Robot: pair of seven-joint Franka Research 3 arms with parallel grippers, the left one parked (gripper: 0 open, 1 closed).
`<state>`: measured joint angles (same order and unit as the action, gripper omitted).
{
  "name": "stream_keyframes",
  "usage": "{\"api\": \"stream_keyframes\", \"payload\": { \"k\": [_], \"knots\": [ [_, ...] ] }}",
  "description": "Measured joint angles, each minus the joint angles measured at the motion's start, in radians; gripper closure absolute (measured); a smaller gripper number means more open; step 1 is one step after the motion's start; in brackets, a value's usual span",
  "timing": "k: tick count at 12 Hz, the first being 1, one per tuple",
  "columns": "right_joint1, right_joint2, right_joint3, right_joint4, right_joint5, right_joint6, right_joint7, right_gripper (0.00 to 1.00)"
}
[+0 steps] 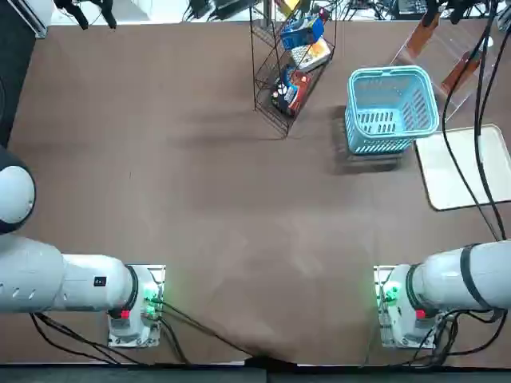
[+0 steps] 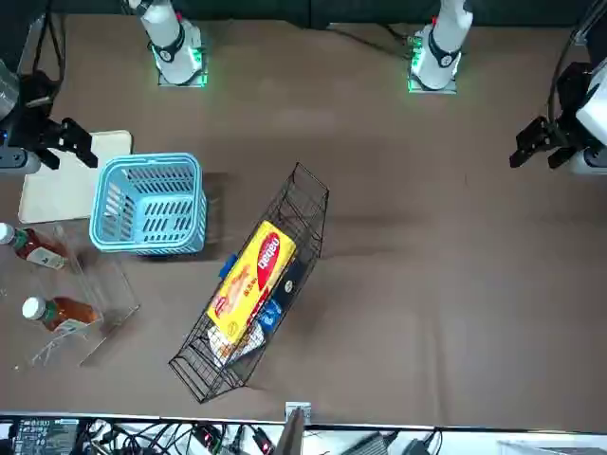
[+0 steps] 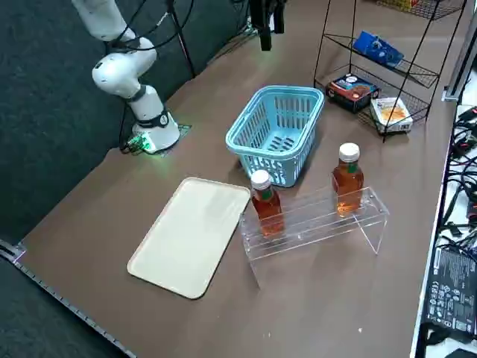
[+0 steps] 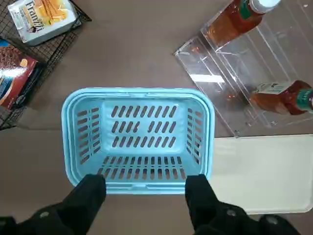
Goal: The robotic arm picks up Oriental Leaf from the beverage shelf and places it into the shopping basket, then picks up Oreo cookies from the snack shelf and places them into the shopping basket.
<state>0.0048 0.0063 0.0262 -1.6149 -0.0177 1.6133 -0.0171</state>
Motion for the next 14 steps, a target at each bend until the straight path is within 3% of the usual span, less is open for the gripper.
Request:
{"api": "stream_keyframes", "payload": {
  "k": [14],
  "knots": [
    [0.001, 0.001, 0.000, -0.002, 0.000, -0.004, 0.000, 0.00]
  ]
}}
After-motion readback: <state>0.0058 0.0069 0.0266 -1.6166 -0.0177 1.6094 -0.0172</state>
